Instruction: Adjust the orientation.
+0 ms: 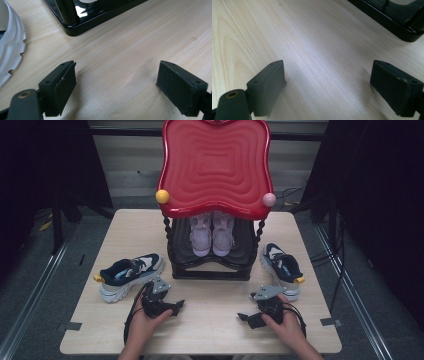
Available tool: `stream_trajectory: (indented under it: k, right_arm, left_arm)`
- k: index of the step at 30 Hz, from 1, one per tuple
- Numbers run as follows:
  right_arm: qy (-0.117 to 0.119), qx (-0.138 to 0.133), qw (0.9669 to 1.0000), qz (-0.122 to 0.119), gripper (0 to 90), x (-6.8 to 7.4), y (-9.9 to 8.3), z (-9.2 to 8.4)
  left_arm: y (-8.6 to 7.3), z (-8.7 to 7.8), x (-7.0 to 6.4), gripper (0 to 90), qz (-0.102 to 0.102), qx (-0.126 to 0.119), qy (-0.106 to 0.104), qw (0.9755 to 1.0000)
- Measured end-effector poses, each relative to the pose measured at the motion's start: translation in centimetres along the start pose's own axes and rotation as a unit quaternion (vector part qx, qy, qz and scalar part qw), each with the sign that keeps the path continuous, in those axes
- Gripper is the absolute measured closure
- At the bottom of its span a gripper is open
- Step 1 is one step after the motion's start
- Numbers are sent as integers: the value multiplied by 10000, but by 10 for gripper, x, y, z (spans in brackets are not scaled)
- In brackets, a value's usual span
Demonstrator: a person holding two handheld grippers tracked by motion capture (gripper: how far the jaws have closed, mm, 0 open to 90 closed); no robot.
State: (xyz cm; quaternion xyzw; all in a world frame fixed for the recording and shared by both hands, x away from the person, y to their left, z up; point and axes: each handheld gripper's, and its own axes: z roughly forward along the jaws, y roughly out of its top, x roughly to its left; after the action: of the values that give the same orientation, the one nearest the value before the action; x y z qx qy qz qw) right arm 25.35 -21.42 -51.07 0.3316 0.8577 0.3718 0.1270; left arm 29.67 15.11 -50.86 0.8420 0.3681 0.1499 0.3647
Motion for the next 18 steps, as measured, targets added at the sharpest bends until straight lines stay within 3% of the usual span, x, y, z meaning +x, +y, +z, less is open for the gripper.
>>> stream_trajectory:
  k: [10,14,18]
  right_arm:
    - [21,2,10000,-24,118,-1,0,0]
    - [21,3,10000,-21,118,-1,0,0]
    - [14,6,10000,-18,118,0,0,0]
  left_arm:
    - [-1,-2,-3,163,36,7,-32,10000]
    - [2,-5,-4,182,203,138,-61,9997]
    - [6,-9,-4,188,189,205,-126,9995]
